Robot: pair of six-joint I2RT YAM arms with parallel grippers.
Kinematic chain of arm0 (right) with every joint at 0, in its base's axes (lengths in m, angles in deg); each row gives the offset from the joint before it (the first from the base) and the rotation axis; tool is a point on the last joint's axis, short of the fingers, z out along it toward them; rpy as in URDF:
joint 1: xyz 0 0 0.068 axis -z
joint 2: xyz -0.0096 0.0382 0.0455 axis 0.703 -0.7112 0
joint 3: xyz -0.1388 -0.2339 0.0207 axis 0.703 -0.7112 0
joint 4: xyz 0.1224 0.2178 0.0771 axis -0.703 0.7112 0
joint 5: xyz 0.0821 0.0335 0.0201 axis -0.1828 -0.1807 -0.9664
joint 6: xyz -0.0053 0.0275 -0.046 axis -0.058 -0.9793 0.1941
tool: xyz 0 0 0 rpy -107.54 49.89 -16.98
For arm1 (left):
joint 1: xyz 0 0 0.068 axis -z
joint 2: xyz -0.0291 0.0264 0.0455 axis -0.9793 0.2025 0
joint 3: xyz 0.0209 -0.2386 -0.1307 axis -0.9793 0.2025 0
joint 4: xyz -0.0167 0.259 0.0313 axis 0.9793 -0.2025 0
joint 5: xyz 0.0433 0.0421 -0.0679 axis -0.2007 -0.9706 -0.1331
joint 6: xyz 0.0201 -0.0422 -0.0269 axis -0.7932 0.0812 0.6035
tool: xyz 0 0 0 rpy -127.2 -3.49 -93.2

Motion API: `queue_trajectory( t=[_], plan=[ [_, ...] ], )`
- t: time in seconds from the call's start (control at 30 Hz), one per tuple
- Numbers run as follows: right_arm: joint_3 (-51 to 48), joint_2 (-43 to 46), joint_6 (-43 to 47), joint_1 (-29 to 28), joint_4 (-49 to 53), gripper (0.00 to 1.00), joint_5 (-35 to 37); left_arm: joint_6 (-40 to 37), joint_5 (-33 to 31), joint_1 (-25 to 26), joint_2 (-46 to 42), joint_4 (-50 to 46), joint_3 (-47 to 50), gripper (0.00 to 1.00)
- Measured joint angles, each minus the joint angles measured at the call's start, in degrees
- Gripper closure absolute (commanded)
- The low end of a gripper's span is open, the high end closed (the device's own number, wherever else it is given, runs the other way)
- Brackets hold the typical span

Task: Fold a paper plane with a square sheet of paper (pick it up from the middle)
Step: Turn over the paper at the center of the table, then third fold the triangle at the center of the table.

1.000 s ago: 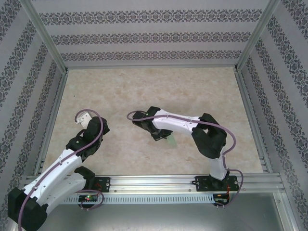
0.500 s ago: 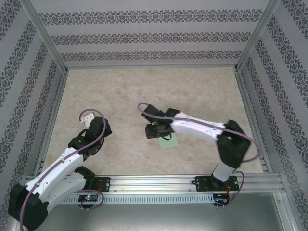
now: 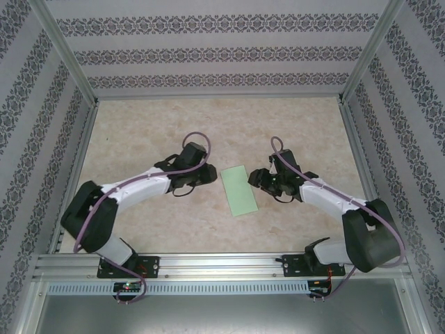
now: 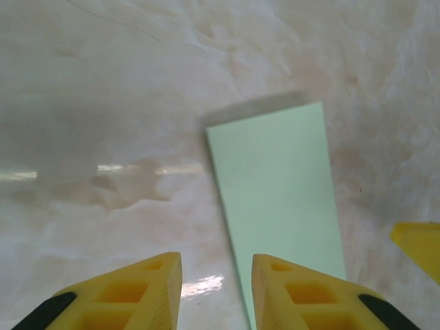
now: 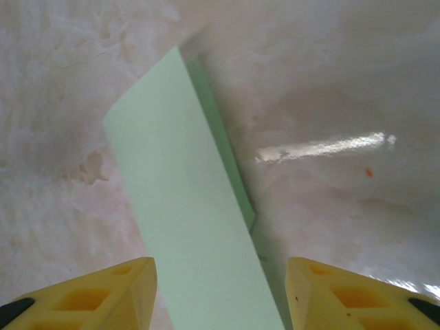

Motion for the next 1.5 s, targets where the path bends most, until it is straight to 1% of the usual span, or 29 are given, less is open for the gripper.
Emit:
queue_trajectory(
  t=[0.13, 0.33, 0.5, 0.73, 1.13, 1.5],
  plan=[
    [1.2, -6.05, 0.87, 0.39, -3.3, 0.55, -3.56, 1.09, 4.11, 0.81, 6.16, 0.81, -1.55, 0.67],
    [2.56, -12.31, 1.97, 0.74, -5.35, 0.57, -5.92, 1.49, 7.21, 1.4, 11.3, 0.79, -3.93, 0.67],
    [2.56, -12.59, 2.75, 0.74, -5.92, 0.56, -6.54, 1.46, 8.76, 1.66, 12.11, 0.92, -6.58, 0.7],
    [1.88, -12.59, 2.82, 0.74, -7.19, 0.56, -6.56, 1.42, 10.8, 1.66, 14.82, 1.77, -7.82, 0.77],
    [0.87, -12.57, 2.8, 0.74, -7.89, 0.56, -7.13, 1.44, 11.78, 1.66, 18.16, 2.12, -8.41, 0.8],
    [1.01, -12.87, 2.84, 0.74, -8.41, 0.56, -10.47, 0.74, 11.78, 1.66, 18.73, 1.9, -8.9, 0.8]
  ],
)
